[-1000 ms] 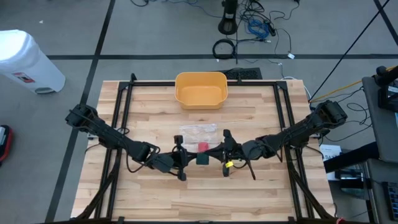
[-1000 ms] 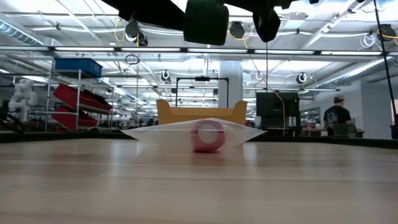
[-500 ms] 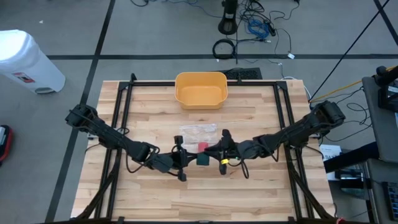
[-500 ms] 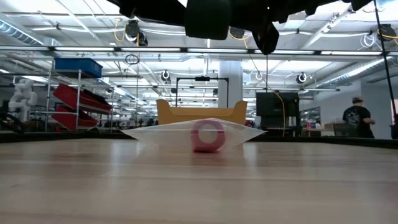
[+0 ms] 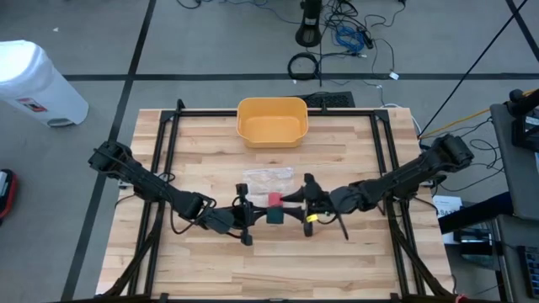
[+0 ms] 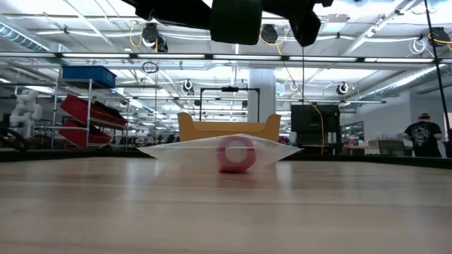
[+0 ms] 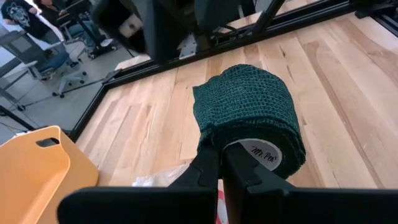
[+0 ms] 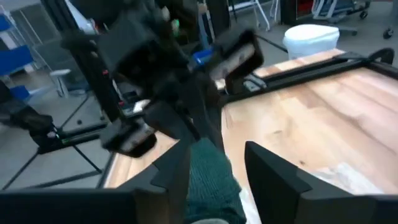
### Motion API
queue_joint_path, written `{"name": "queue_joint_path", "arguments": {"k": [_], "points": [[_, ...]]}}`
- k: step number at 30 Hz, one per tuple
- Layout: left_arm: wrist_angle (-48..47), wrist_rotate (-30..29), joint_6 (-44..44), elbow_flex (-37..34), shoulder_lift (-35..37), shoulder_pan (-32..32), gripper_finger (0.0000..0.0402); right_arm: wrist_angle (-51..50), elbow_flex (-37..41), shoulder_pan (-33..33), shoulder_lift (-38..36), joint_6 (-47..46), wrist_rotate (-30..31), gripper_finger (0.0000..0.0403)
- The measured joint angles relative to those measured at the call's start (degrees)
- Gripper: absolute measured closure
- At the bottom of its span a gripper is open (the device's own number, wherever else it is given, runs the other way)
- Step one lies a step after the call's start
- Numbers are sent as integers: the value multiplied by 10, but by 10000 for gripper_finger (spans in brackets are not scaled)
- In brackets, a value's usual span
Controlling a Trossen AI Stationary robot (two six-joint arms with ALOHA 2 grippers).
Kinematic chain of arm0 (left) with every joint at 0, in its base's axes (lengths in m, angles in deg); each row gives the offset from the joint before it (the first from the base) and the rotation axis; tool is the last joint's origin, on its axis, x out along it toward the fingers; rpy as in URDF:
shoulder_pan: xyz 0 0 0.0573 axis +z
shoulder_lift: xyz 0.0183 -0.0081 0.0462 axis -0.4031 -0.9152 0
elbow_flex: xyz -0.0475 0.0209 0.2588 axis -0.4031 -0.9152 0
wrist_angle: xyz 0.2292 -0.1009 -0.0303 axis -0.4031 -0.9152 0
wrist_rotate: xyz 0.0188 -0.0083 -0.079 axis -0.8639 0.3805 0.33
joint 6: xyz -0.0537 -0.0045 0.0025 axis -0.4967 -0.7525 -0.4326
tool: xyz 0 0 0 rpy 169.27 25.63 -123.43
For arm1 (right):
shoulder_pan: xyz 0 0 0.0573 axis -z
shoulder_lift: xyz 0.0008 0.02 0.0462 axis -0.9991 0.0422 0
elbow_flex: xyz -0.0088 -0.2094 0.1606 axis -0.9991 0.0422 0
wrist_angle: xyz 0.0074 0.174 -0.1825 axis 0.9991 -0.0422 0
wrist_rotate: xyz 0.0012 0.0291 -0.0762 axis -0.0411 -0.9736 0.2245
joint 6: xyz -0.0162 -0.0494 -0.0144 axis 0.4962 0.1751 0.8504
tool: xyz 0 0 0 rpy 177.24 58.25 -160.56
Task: Roll bandage
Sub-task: Roll the green bandage
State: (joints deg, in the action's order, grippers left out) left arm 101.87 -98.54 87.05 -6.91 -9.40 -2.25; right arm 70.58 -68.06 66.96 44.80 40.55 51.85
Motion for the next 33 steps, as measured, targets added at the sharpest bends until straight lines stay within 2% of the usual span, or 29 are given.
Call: {"name": "queue_joint_path", "arguments": {"k": [6, 12, 16, 19, 25, 28, 33], "points": [[9, -2, 0, 0, 0, 0, 402, 47, 0, 1, 54, 8, -1, 288], [37, -3, -9, -2, -1, -4, 402, 66, 0, -7, 65, 36, 5, 301], [40, -3, -22, -1, 0, -2, 402, 66, 0, -36, 42, 110, 50, 304], [35, 6, -44, 0, -1, 5, 402, 12, 0, -66, 6, 146, 109, 302], [54, 87, -71, -4, -2, 9, 402, -134, 2, -129, -6, 91, 198, 285], [103, 124, -74, -22, -2, 14, 402, -128, 8, -159, 11, 74, 230, 275], [126, 141, -80, -29, -3, 21, 402, -19, 28, -172, 40, 106, 252, 261]]}}
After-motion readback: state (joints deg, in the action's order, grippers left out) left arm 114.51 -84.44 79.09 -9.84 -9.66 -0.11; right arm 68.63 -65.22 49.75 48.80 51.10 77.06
